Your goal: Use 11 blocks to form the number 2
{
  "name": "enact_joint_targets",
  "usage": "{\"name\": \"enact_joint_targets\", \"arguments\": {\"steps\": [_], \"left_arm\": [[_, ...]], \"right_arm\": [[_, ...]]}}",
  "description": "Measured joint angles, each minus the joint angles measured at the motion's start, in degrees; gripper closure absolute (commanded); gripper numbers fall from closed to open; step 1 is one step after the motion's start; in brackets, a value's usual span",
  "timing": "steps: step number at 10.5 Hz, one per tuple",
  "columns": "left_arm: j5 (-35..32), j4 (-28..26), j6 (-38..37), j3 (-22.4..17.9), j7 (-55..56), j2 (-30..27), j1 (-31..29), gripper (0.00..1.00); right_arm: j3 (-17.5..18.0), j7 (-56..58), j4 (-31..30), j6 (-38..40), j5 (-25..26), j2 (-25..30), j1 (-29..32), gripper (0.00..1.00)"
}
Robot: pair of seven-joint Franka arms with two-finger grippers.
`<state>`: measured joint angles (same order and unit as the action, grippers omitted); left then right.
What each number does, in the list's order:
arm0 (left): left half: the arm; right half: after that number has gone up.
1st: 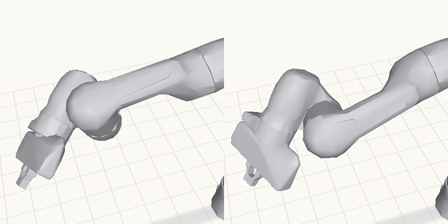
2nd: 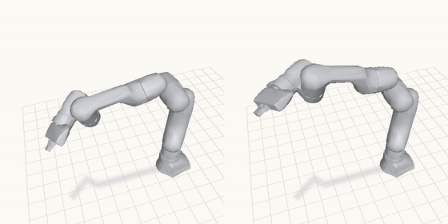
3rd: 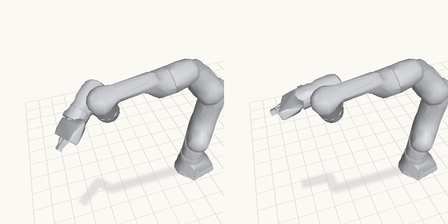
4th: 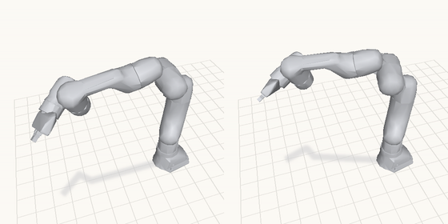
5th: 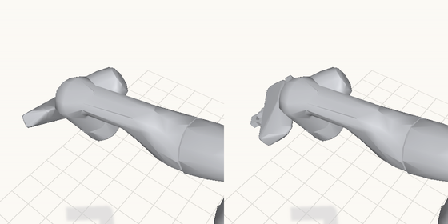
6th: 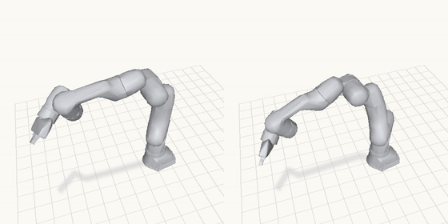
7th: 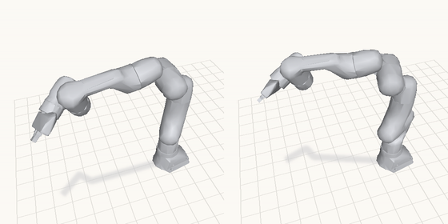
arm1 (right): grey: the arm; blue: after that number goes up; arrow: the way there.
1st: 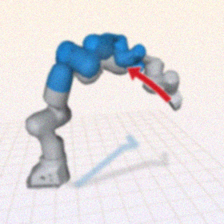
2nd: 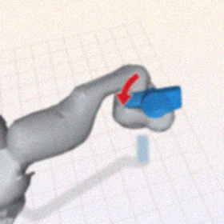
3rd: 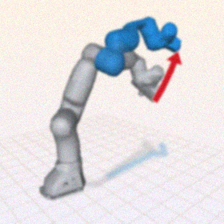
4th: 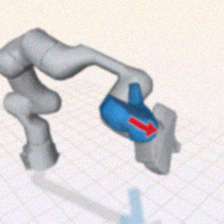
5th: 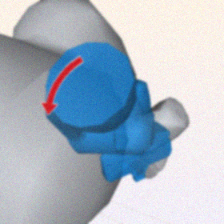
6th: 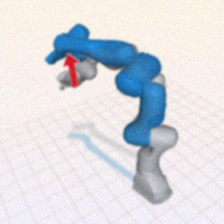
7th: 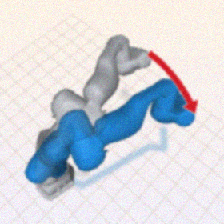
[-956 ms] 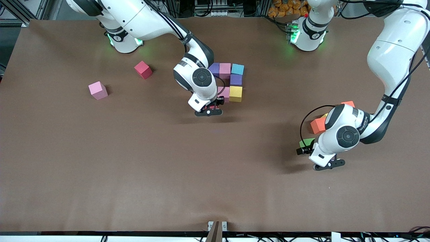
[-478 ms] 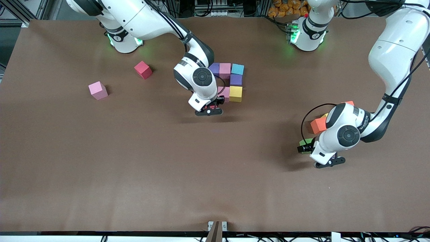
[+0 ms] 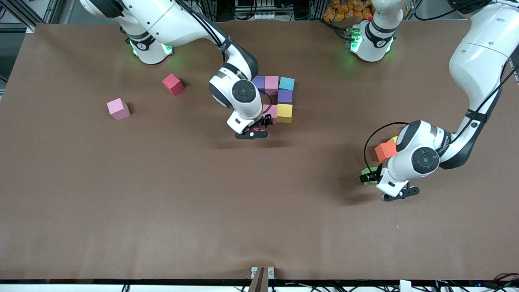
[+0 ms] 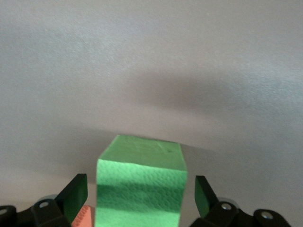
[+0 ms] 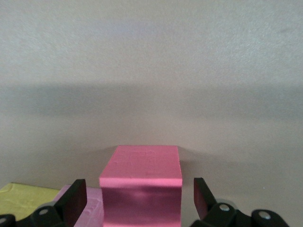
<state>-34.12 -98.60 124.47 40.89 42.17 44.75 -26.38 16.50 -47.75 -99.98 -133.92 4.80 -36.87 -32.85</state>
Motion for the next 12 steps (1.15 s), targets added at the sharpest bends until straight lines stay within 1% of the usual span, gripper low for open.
{"name": "enact_joint_targets", "arguments": {"steps": [1, 3, 4, 5, 6, 7, 9, 12], "left_arm": [[0.2, -0.3, 0.0, 0.1, 0.3, 0.0, 0.0, 0.03], [0.2, -0.5, 0.0, 0.2, 0.4, 0.0, 0.0, 0.13], [0.2, -0.5, 0.0, 0.2, 0.4, 0.0, -0.1, 0.20], [0.2, -0.5, 0.0, 0.2, 0.4, 0.0, -0.1, 0.32], [0.2, -0.5, 0.0, 0.2, 0.4, 0.0, -0.2, 0.36], [0.2, -0.5, 0.0, 0.2, 0.4, -0.1, -0.2, 0.36], [0.3, -0.5, 0.0, 0.2, 0.4, -0.2, -0.2, 0.44], [0.6, -0.4, 0.0, 1.0, 1.1, -0.3, -0.2, 0.47]], "right_arm": [[0.0, -0.1, 0.0, 0.2, 0.0, 0.7, 0.0, 0.00], [-0.2, -0.1, 0.1, 1.1, 0.0, 2.6, 0.3, 0.00], [-0.3, -0.1, 0.2, 2.2, 0.0, 3.6, 0.5, 0.00], [-0.4, -0.1, 0.2, 2.8, 0.0, 4.5, 0.9, 0.00], [-0.5, -0.1, 0.2, 3.0, 0.0, 5.0, 1.8, 0.00], [-0.5, 0.3, 0.2, 3.0, 0.0, 5.1, 2.8, 0.00], [-0.6, 1.7, 0.1, 3.1, 0.0, 5.1, 3.8, 0.00], [-0.6, 4.8, 0.2, 4.5, 0.1, 5.7, 5.3, 0.00]]}}
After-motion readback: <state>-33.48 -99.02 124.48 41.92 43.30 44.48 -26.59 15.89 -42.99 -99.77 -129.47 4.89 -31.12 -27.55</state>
